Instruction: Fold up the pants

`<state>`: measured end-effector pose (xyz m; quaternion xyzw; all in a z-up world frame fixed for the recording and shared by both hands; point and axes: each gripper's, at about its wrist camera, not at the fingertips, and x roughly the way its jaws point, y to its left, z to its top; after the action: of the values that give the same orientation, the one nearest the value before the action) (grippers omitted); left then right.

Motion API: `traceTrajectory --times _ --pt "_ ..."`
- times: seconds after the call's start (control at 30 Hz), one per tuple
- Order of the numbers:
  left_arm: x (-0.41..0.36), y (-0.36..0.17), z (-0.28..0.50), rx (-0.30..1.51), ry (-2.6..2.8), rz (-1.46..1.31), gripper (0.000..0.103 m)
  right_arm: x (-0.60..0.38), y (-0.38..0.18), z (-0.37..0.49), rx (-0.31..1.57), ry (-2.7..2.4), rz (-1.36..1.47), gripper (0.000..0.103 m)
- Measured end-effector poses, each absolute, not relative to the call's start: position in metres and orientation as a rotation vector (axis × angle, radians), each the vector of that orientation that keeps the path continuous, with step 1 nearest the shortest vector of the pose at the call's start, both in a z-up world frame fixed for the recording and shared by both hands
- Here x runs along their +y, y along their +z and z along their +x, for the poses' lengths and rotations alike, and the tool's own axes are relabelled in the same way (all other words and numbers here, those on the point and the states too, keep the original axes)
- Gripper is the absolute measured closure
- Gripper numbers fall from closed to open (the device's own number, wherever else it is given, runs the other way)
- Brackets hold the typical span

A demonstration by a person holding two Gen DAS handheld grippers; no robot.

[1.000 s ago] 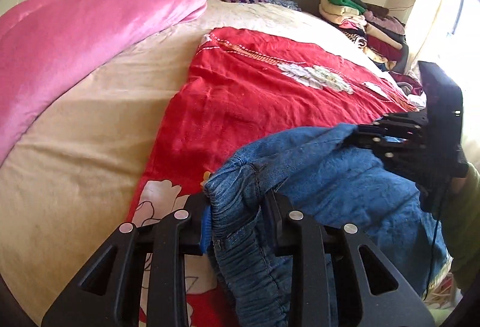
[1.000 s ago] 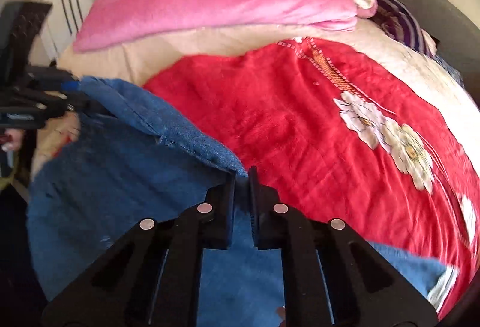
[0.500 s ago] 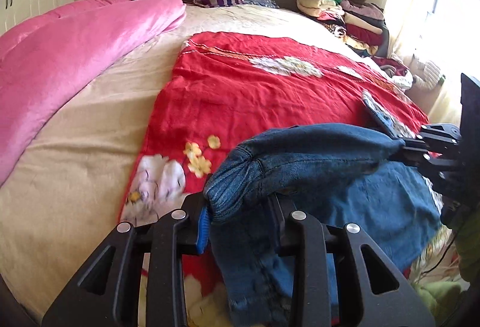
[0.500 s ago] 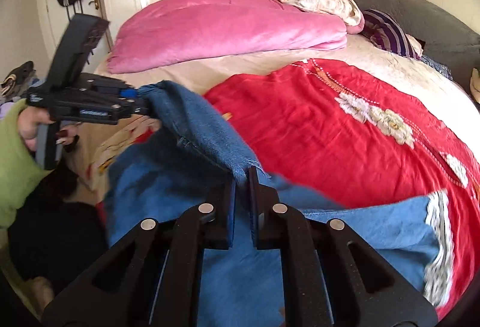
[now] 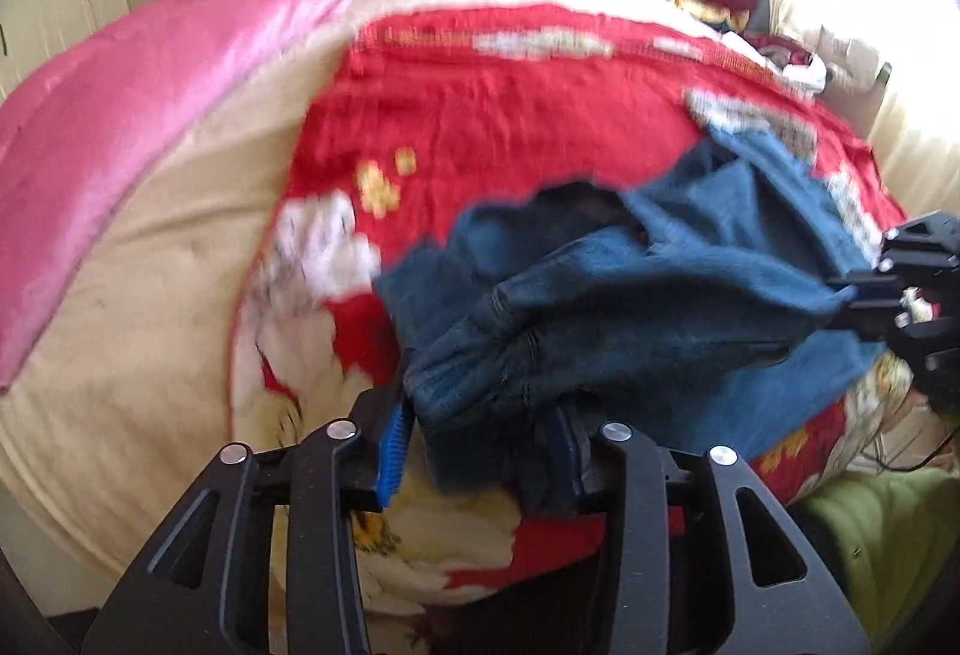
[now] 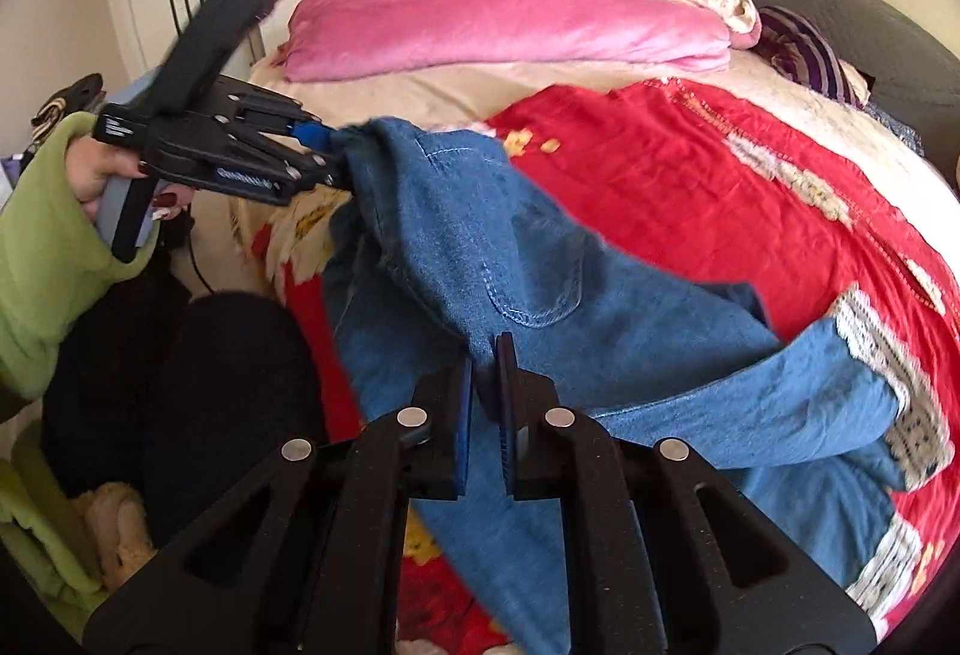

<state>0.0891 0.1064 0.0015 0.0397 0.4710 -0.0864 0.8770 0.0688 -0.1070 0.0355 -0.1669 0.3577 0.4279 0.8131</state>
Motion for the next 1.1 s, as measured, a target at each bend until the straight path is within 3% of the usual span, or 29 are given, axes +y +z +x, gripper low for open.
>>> traceTrajectory --times 0.37,0.47,1.1 --pt "0.125 0.005 0.087 1.011 -0.212 0.043 0.056 -0.102 0.016 0.059 0.804 0.944 -0.352 0.099" --pt "0.131 0.016 0.084 0.991 -0.198 0.029 0.046 -0.101 0.014 0.056 0.802 0.958 -0.344 0.099" --pt "0.161 0.043 0.065 0.891 -0.160 -0.034 0.044 -0.103 -0.008 0.054 0.832 0.971 -0.358 0.098"
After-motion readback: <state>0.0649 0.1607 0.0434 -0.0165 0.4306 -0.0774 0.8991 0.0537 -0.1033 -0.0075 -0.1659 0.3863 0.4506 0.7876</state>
